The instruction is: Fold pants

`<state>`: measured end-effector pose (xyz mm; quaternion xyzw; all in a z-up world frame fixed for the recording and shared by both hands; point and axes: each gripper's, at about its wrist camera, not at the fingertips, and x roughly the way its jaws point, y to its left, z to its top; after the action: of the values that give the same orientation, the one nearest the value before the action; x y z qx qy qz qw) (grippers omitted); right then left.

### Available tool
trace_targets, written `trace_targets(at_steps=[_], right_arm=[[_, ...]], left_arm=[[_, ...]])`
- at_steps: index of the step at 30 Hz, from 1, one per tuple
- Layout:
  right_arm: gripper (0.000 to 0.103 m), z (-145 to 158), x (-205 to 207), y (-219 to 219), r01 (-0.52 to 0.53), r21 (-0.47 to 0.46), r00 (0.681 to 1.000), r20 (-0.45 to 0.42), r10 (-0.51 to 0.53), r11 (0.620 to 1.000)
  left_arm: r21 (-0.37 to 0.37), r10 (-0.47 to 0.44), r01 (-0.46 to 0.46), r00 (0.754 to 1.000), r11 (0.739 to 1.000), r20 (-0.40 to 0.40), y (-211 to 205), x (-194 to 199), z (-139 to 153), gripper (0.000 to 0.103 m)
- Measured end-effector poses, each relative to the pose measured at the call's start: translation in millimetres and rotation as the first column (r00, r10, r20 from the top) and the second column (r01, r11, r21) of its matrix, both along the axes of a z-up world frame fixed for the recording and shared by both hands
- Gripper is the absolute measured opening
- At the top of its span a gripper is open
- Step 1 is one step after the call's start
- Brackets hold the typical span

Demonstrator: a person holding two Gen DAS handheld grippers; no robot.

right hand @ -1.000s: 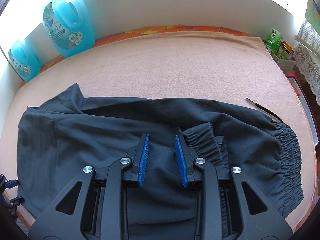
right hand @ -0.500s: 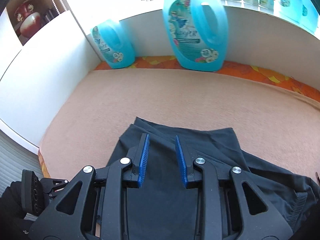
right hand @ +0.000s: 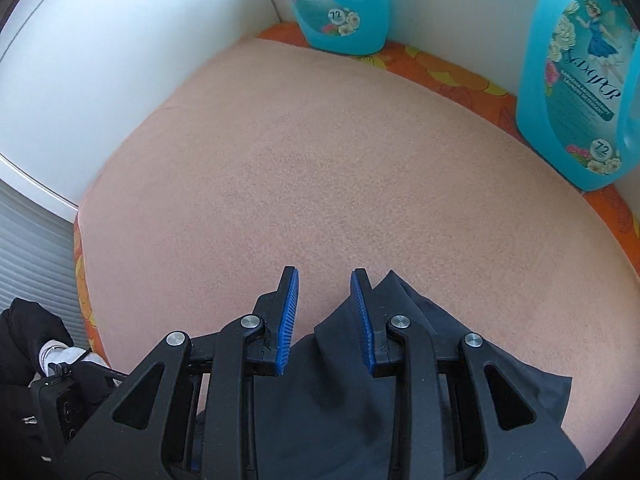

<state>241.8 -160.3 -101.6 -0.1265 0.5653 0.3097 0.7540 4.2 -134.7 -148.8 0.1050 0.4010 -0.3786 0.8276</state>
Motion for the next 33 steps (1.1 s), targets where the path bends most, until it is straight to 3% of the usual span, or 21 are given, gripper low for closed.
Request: trace_targets(at_steps=[5, 13, 14, 15, 19, 26, 33], right_arm=[[0.028, -19, 14, 5, -0.003, -0.061, 0.999, -0.038, 0.001, 0.998], [0.028, -22, 17, 6, -0.027, -0.115, 0.998, -0.064, 0.020, 0.993], [0.024, -22, 15, 7, -0.031, -0.124, 0.998, -0.058, 0.024, 0.992], [0.007, -21, 12, 10, -0.035, -0.135, 0.999, -0.040, 0.030, 0.990], [0.003, -12, -1, 15, -0.035, -0.170, 0.998, 0.046, 0.044, 0.985], [0.000, -7, 23, -4, 0.124, -0.137, 0.987, 0.115, -0.108, 0.983], [0.001, 34, 9, -24, 0.218, 0.068, 0.963, 0.148, -0.226, 0.974]], left_arm=[[-0.001, -0.001, 0.001, 1.000, 1.000, -0.002, 0, -1, 0, 0.040], [-0.009, -0.006, 0.006, 1.000, 1.000, -0.009, 2, 2, 0, 0.040], [-0.008, -0.006, 0.006, 1.000, 1.000, -0.010, 2, 2, 0, 0.040], [-0.007, -0.006, 0.006, 1.000, 1.000, -0.009, 2, 2, 0, 0.040], [-0.006, -0.008, 0.008, 1.000, 1.000, -0.008, 2, 1, 0, 0.040], [0.005, -0.012, 0.012, 1.000, 1.000, 0.000, -1, 0, 1, 0.040], [-0.027, 0.001, -0.002, 1.000, 1.000, -0.028, 9, 1, 5, 0.040]])
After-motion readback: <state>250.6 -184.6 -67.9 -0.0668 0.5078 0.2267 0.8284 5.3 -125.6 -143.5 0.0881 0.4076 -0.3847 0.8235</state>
